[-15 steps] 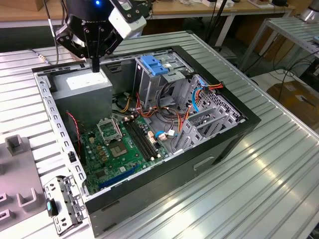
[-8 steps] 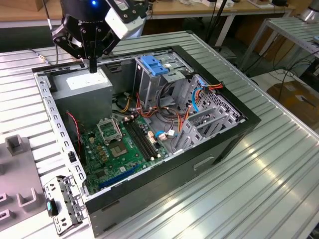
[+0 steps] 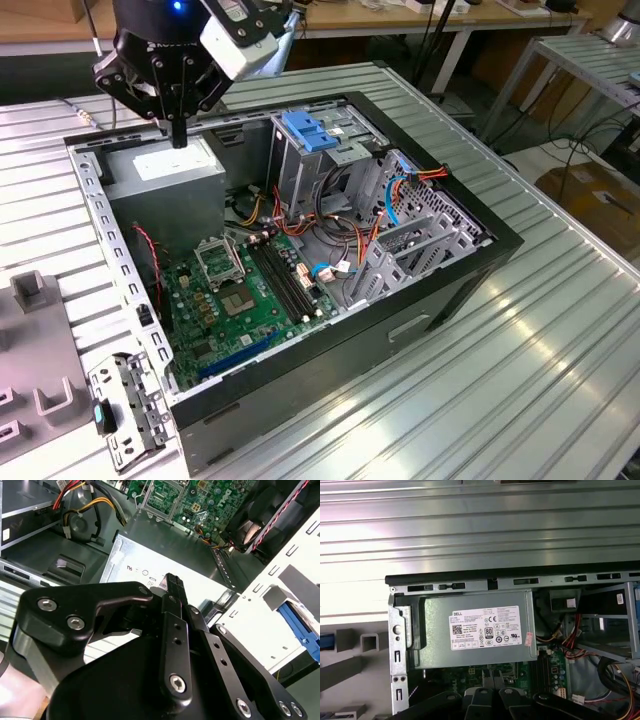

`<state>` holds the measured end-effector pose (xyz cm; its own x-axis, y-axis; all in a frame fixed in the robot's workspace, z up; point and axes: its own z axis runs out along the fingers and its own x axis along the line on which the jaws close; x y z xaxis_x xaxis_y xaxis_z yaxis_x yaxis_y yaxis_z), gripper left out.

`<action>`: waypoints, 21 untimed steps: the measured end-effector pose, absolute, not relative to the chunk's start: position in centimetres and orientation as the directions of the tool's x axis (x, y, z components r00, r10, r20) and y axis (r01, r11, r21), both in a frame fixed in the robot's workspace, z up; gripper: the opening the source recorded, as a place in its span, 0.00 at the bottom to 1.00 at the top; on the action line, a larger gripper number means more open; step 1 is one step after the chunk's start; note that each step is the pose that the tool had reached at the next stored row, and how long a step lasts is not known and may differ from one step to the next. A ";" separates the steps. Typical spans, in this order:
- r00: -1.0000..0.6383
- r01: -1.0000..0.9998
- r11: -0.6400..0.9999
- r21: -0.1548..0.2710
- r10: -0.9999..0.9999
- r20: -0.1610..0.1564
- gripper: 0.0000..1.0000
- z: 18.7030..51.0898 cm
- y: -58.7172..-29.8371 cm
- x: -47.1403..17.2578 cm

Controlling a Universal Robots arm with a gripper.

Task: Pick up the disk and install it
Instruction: 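Reach for the disk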

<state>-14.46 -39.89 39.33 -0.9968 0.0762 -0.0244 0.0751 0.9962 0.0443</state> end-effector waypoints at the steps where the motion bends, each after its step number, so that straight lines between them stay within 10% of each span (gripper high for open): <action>1: -0.997 0.075 0.996 0.044 0.076 -0.024 0.11 39.3 -39.9 -14.5; 21: -0.997 0.075 0.996 0.044 0.076 -0.024 0.11 39.3 -39.9 -16.2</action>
<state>-16.20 -39.89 39.33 -0.9968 0.0762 -0.0245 0.0751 0.9962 0.0444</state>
